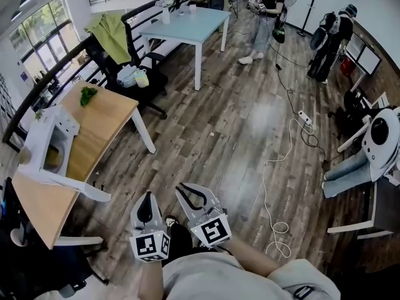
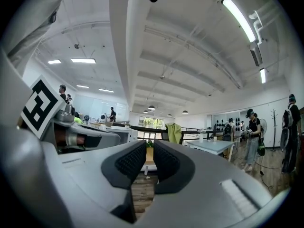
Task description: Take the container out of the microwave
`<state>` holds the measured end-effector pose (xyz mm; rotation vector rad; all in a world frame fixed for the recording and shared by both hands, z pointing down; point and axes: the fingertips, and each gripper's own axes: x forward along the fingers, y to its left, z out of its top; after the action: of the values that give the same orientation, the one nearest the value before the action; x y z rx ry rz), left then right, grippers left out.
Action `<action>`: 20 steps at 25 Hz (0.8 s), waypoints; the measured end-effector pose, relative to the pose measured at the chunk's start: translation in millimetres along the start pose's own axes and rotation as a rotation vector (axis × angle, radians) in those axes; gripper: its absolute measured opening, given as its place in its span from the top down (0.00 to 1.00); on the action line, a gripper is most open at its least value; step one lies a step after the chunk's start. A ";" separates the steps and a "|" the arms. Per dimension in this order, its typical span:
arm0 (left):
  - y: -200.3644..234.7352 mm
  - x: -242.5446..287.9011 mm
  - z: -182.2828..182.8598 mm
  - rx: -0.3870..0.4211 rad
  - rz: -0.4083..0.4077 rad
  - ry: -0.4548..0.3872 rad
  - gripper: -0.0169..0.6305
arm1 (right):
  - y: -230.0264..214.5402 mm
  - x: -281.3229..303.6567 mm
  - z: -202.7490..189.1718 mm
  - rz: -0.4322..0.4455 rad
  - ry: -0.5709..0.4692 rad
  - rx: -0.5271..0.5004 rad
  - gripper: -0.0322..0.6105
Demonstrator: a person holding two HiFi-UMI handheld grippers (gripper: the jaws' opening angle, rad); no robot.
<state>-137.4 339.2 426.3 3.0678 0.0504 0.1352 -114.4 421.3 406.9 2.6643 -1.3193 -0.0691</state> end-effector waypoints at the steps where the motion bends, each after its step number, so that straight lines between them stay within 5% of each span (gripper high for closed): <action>1: 2.5 6.0 -0.6 -0.007 0.000 0.001 0.97 | -3.1 4.6 -2.3 0.001 0.010 0.001 0.85; 20: 103.3 128.6 17.0 -0.026 -0.017 0.010 0.97 | -37.0 164.5 -1.3 0.020 0.039 -0.016 0.84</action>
<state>-4.8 239.7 428.0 3.0399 0.0746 0.1484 14.8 313.0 407.3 2.6253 -1.3281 -0.0247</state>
